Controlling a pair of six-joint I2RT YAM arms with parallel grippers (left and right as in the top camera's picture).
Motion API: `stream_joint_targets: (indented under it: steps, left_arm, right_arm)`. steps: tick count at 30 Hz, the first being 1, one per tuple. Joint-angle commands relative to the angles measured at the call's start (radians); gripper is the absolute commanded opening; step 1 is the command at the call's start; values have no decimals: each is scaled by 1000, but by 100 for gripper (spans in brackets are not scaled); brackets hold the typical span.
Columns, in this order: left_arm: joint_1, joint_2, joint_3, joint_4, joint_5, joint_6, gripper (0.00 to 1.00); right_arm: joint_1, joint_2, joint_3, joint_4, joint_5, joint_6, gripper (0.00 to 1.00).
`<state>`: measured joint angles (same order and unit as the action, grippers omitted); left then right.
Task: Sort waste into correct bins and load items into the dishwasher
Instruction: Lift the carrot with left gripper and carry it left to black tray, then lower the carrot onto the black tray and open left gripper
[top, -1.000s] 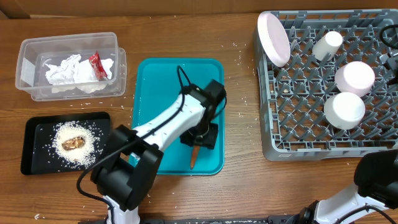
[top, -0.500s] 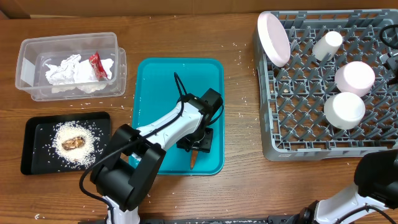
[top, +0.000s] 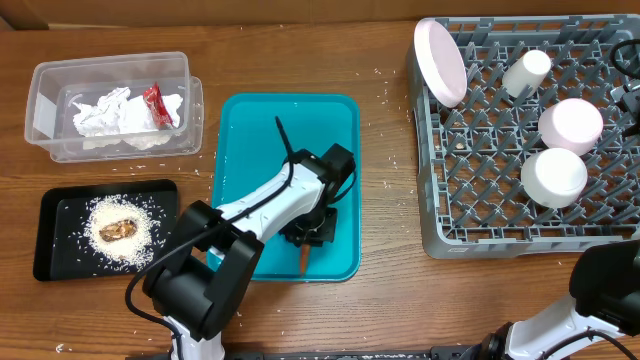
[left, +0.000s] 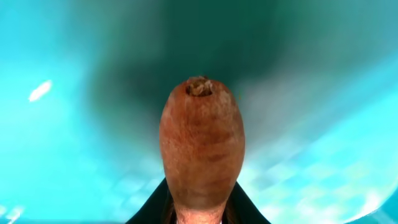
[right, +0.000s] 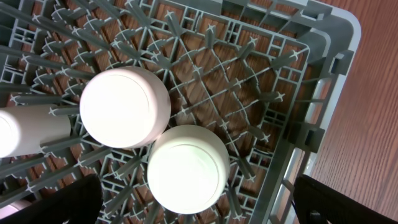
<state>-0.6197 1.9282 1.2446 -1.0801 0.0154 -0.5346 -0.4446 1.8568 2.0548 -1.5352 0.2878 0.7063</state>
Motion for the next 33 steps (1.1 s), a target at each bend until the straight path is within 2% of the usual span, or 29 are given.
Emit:
stream_joint_targets:
  steps: [1, 6, 9, 13, 18, 24, 33]
  left_arm:
    - [47, -24, 92, -58, -103, -82, 13]
    - [143, -98, 201, -169, -242, -133, 15]
    - [261, -168, 243, -218, -294, -162, 15]
    - [467, -239, 246, -227, -278, -161, 15]
    - [724, -248, 240, -222, -204, -161, 16]
    - [943, -248, 134, -94, -124, -161, 17]
    - [1066, -248, -73, 182, -70, -196, 18]
  right_arm:
    - [0, -14, 2, 5, 7, 0, 100]
    - [0, -14, 2, 5, 7, 0, 100]
    - [0, -14, 2, 5, 7, 0, 100]
    - [0, -14, 2, 5, 7, 0, 100]
    - [0, -14, 2, 5, 7, 0, 100]
    - [0, -14, 2, 5, 7, 0, 100]
    - [0, -14, 2, 5, 7, 0, 100]
